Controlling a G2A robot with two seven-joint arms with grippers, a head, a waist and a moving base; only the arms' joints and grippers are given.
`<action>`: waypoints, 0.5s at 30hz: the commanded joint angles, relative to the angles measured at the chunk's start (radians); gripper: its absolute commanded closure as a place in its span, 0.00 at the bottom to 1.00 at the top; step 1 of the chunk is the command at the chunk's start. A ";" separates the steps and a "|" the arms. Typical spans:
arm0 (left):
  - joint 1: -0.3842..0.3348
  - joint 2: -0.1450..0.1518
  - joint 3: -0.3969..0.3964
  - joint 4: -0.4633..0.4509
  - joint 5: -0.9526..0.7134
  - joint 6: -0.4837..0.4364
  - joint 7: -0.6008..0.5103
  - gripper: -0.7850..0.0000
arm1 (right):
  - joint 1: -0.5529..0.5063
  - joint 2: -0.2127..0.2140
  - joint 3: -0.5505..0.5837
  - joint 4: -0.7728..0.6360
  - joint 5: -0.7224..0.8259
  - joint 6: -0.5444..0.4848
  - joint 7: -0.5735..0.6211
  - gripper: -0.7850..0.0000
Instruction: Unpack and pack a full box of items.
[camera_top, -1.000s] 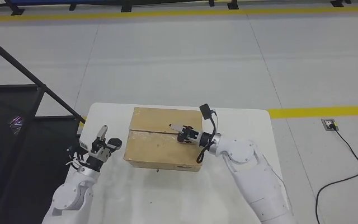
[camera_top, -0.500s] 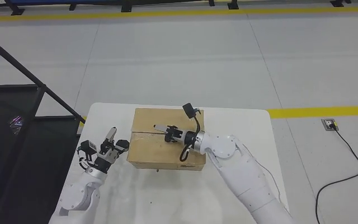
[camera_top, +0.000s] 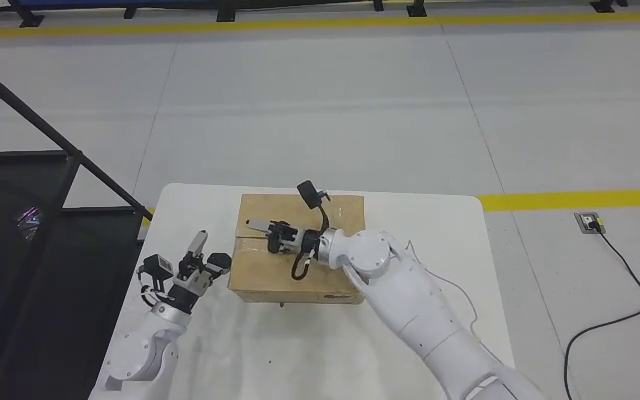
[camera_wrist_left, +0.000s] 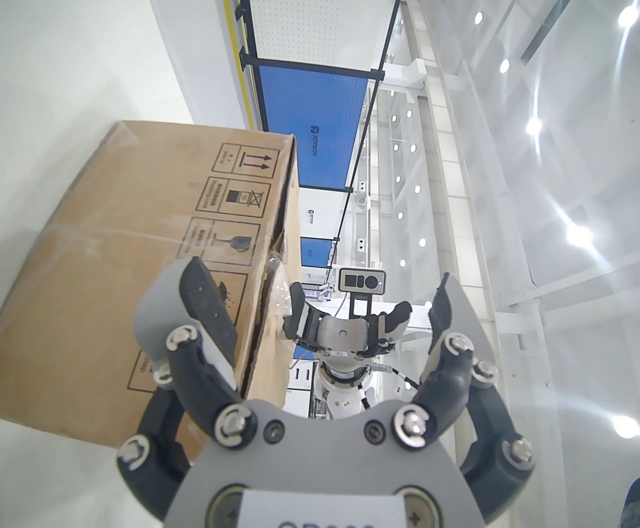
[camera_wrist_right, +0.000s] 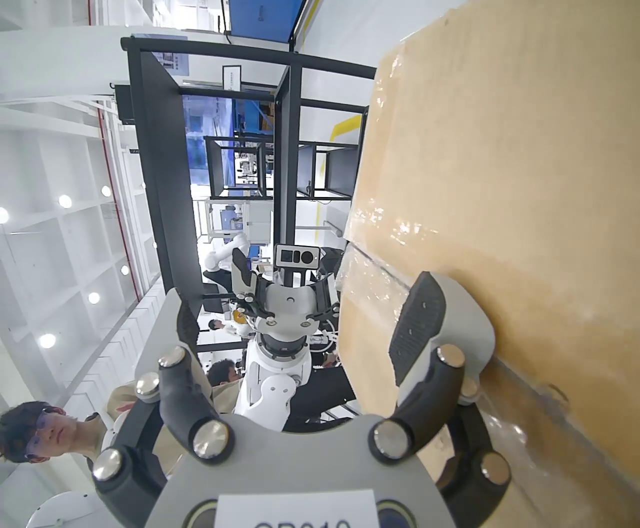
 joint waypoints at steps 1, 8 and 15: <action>0.001 0.000 0.000 0.000 -0.002 0.000 0.000 0.00 | 0.011 -0.015 -0.019 0.022 0.005 -0.011 -0.016 0.00; 0.004 0.000 -0.001 -0.004 -0.006 0.001 -0.006 0.00 | 0.051 -0.077 -0.084 0.109 0.029 -0.040 -0.053 0.00; 0.012 0.002 -0.014 0.001 -0.017 -0.007 -0.015 0.00 | 0.081 -0.128 -0.111 0.196 0.061 -0.096 -0.078 0.00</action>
